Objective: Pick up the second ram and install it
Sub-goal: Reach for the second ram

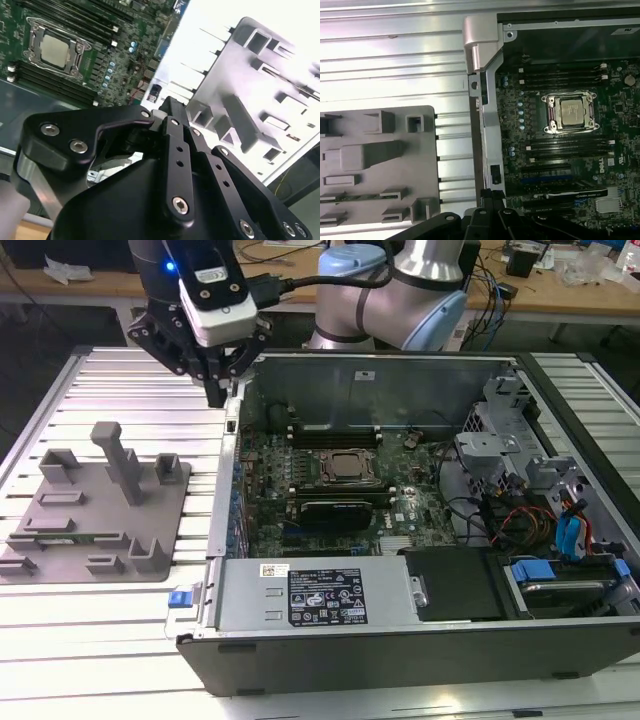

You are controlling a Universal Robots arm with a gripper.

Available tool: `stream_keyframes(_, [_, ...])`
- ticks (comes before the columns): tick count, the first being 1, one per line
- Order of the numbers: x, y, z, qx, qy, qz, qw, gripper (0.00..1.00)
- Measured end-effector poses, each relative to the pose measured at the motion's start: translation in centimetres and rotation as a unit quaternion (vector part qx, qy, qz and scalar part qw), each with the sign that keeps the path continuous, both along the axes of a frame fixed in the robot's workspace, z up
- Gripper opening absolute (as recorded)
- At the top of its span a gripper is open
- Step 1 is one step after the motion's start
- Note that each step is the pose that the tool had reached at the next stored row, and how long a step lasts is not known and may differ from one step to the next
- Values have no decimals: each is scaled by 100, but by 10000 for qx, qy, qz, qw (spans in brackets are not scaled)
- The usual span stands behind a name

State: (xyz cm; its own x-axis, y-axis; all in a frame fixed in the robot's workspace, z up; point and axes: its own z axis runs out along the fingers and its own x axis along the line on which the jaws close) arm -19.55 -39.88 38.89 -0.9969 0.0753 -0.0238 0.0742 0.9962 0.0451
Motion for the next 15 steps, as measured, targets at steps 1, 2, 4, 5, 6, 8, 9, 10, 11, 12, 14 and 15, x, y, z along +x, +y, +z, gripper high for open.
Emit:
stream_keyframes(1, [-49, 0, -14, -1, 0, 0, 10000, 8])
stream_keyframes(2, [-97, 0, -26, 0, 0, 1, 10000, 8])
stream_keyframes(4, [-199, 0, -38, 0, 0, 0, 10000, 8])
stream_keyframes(5, [-281, 0, -47, 0, 0, 1, 10000, 8])
stream_keyframes(6, [-348, 0, -55, 0, 0, 1, 10000, 8])
stream_keyframes(8, [-415, 1, -63, 0, 0, 0, 10000, 8])
stream_keyframes(9, [-516, 1, -86, 0, 0, 1, 10000, 8])
stream_keyframes(10, [-582, 1, -104, 0, 0, 0, 10000, 8])
stream_keyframes(11, [-666, 1, -122, 0, 0, 0, 10000, 8])
stream_keyframes(12, [-706, 1, -132, 0, 0, 1, 10000, 8])
stream_keyframes(14, [-794, 1, -155, 0, 0, 0, 10000, 8])
stream_keyframes(15, [-855, 1, -175, 0, 0, 0, 10000, 8])
